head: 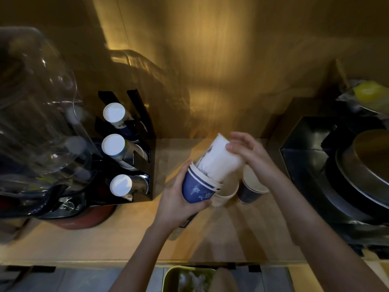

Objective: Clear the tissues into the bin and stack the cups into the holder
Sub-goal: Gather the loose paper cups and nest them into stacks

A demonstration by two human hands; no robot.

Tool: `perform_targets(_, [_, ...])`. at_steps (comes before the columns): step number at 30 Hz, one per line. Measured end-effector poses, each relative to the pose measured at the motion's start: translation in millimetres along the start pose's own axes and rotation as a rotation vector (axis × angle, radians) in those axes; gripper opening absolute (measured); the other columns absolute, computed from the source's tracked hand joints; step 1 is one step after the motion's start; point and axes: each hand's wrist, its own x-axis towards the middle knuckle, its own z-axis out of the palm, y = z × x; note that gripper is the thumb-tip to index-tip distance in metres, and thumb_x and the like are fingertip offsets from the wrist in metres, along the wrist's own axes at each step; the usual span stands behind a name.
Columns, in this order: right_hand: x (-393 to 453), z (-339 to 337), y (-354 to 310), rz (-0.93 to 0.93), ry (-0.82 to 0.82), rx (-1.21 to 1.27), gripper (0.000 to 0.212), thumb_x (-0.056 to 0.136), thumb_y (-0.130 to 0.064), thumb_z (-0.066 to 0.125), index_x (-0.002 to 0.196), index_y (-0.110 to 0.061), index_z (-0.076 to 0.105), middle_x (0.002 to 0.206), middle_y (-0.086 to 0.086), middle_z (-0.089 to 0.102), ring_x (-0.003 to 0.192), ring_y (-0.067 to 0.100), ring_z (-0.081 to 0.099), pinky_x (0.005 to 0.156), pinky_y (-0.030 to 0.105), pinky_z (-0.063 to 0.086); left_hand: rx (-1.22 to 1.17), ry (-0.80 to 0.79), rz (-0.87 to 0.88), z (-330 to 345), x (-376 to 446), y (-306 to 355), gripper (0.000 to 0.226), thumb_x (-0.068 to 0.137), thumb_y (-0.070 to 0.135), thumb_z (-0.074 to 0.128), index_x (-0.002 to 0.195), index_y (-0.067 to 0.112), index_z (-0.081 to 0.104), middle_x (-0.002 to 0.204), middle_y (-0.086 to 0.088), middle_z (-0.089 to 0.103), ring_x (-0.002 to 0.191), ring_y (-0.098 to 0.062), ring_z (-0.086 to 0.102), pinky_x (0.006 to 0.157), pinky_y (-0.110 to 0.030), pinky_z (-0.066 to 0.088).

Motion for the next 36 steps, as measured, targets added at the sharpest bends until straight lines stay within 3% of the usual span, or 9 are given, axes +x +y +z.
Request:
perform_targets(5, [6, -24, 1, 0.093, 0.197, 0.405, 0.054, 0.074, -0.057, 0.054, 0.117, -0.024, 0.059, 0.115, 0.003, 0.067, 0.104, 0.023, 0.063, 0.087, 0.040, 0.049, -0.125, 0.074, -0.103, -5, -7, -15, 0.103, 0.052, 0.049, 0.081, 0.134, 0.049, 0.019, 0.122, 0.019, 0.050, 0.097, 0.016, 0.052, 0.075, -0.004, 0.045])
perform_targets(8, [3, -30, 9, 0.189, 0.229, 0.625, 0.039, 0.085, -0.054, 0.041, 0.111, -0.030, 0.058, 0.106, -0.001, 0.067, 0.091, 0.020, 0.062, 0.073, 0.032, 0.044, -0.163, 0.111, -0.121, -4, -10, -19, 0.100, 0.059, 0.034, 0.085, 0.135, 0.046, 0.021, 0.121, 0.020, 0.048, 0.097, 0.016, 0.050, 0.079, -0.008, 0.043])
perform_targets(11, [-3, -30, 18, 0.190, 0.302, 0.661, 0.032, 0.087, -0.049, 0.044, 0.106, -0.028, 0.059, 0.105, 0.000, 0.067, 0.092, 0.020, 0.062, 0.072, 0.032, 0.046, -0.176, 0.109, -0.138, -1, -13, -19, 0.101, 0.060, 0.025, 0.084, 0.139, 0.039, 0.022, 0.123, 0.017, 0.047, 0.098, 0.012, 0.050, 0.081, -0.014, 0.042])
perform_targets(13, [-6, -28, 25, 0.139, 0.417, 0.480, 0.026, 0.086, -0.042, 0.053, 0.106, -0.025, 0.059, 0.112, 0.003, 0.065, 0.094, 0.016, 0.061, 0.076, 0.032, 0.050, -0.170, 0.113, -0.146, 1, -15, -21, 0.101, 0.060, 0.023, 0.084, 0.139, 0.038, 0.022, 0.123, 0.014, 0.048, 0.100, 0.005, 0.053, 0.083, -0.017, 0.042])
perform_targets(15, [-10, -25, 35, 0.041, 0.489, 0.184, 0.046, 0.081, -0.038, 0.065, 0.120, -0.018, 0.052, 0.123, 0.005, 0.058, 0.097, 0.012, 0.057, 0.077, 0.022, 0.047, -0.138, 0.133, -0.151, 3, -17, -24, 0.101, 0.060, 0.025, 0.085, 0.140, 0.034, 0.024, 0.124, 0.012, 0.048, 0.106, -0.005, 0.052, 0.086, -0.022, 0.042])
perform_targets(17, [-12, -18, 43, -0.058, 0.439, -0.023, 0.070, 0.069, -0.041, 0.072, 0.129, -0.018, 0.044, 0.125, 0.001, 0.052, 0.105, 0.012, 0.053, 0.078, 0.017, 0.042, -0.101, 0.149, -0.157, 4, -20, -28, 0.101, 0.059, 0.027, 0.085, 0.140, 0.032, 0.025, 0.122, 0.011, 0.049, 0.107, -0.008, 0.052, 0.086, -0.024, 0.043])
perform_targets(21, [-15, 2, 55, -0.146, 0.341, -0.370, 0.081, 0.060, -0.044, 0.080, 0.129, -0.022, 0.043, 0.126, -0.002, 0.048, 0.112, 0.011, 0.045, 0.092, 0.022, 0.033, -0.090, 0.131, -0.194, 6, -24, -34, 0.102, 0.060, 0.032, 0.085, 0.141, 0.031, 0.023, 0.121, 0.009, 0.050, 0.104, -0.011, 0.053, 0.088, -0.030, 0.047])
perform_targets(31, [-9, 27, 89, -0.252, 0.083, -0.972, 0.085, 0.066, -0.054, 0.070, 0.134, -0.014, 0.039, 0.135, 0.004, 0.051, 0.124, 0.022, 0.044, 0.107, 0.033, 0.025, -0.068, 0.094, -0.192, 18, -30, -32, 0.101, 0.061, 0.033, 0.083, 0.142, 0.033, 0.022, 0.120, 0.011, 0.051, 0.104, -0.008, 0.054, 0.084, -0.024, 0.047])
perform_targets(36, [-9, 23, 92, -0.217, 0.081, -1.072, 0.084, 0.067, -0.061, 0.064, 0.133, -0.016, 0.039, 0.132, 0.001, 0.054, 0.123, 0.020, 0.048, 0.116, 0.042, 0.005, 0.005, 0.048, -0.208, 23, -33, -33, 0.106, 0.058, 0.041, 0.083, 0.142, 0.040, 0.017, 0.129, 0.002, 0.054, 0.109, -0.016, 0.057, 0.090, -0.038, 0.052])
